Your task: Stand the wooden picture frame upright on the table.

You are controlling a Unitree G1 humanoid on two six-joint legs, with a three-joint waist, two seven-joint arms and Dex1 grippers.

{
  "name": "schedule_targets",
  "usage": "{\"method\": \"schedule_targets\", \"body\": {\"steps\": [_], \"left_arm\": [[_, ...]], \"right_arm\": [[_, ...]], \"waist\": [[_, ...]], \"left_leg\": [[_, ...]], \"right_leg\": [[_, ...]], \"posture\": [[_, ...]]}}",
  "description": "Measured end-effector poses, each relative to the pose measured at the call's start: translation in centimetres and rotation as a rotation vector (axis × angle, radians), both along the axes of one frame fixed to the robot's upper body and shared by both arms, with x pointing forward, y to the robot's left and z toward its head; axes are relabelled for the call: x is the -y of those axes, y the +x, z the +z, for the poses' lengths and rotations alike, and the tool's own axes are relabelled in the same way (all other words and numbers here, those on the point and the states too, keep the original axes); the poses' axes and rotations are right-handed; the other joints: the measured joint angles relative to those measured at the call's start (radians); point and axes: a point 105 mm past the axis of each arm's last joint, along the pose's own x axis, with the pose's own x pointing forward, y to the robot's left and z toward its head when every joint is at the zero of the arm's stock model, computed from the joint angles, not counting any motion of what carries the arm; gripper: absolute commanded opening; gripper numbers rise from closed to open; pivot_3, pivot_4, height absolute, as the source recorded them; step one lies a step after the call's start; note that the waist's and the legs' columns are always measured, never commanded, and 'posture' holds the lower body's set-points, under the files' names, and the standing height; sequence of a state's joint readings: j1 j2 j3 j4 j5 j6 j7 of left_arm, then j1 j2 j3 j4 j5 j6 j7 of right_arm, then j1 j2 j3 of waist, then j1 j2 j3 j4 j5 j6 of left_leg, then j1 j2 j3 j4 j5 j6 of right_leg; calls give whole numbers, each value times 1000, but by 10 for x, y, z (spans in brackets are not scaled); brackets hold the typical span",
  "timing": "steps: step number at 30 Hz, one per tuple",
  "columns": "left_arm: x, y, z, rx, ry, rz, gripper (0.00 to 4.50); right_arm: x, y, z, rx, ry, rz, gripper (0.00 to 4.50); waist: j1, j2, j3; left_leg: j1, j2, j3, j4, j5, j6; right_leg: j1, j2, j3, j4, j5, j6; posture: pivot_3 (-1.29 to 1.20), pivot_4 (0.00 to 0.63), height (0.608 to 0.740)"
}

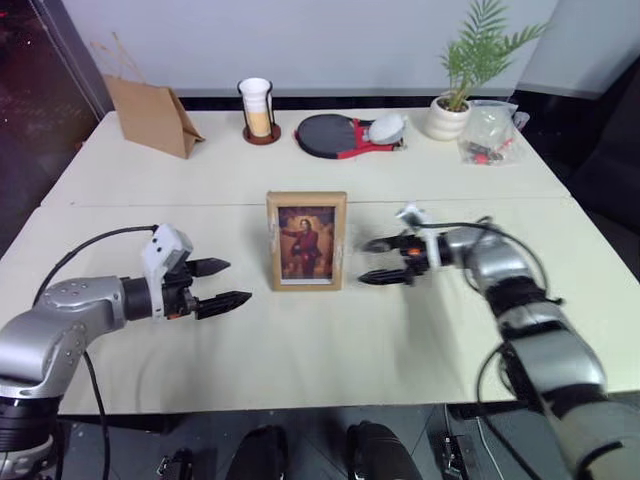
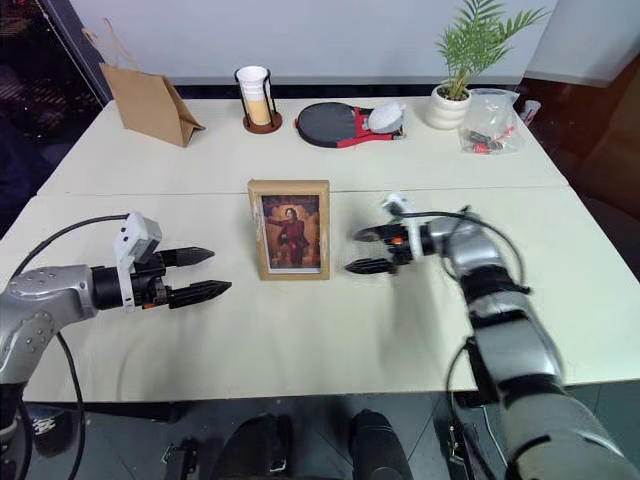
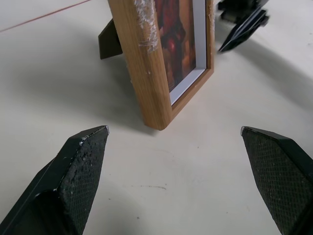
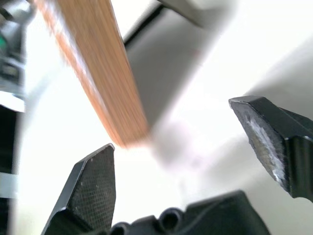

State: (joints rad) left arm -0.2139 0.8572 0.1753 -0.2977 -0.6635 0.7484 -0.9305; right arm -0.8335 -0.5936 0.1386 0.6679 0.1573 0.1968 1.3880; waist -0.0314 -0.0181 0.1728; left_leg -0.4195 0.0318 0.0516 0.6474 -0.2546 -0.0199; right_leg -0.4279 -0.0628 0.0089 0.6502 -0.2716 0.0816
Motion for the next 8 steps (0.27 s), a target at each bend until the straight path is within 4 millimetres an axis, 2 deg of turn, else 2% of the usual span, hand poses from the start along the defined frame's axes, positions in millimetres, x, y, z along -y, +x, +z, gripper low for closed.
{"method": "schedule_targets", "body": {"steps": [2, 4, 8], "left_arm": [[0, 0, 2, 11, 4, -2, 4500], [1, -1, 7, 34, 9, -2, 4500], [-9, -3, 15, 61, 35, 27, 4500]], "right_arm": [[10, -11, 23, 86, -12, -8, 4441], [15, -34, 51, 189, -40, 0, 4441], [4, -68, 85, 290, -34, 27, 4441]], "waist": [[-4, 0, 0], [-7, 1, 0], [-12, 0, 0]], "left_leg": [[0, 1, 0, 0, 0, 0], [1, 1, 0, 0, 0, 0], [7, 2, 1, 1, 0, 0]], "right_leg": [[0, 1, 0, 0, 0, 0], [0, 2, 0, 1, 0, 0], [5, 4, 1, 2, 0, 0]], "posture": [[0, 150, 740], [0, 150, 740], [0, 150, 740]]}}
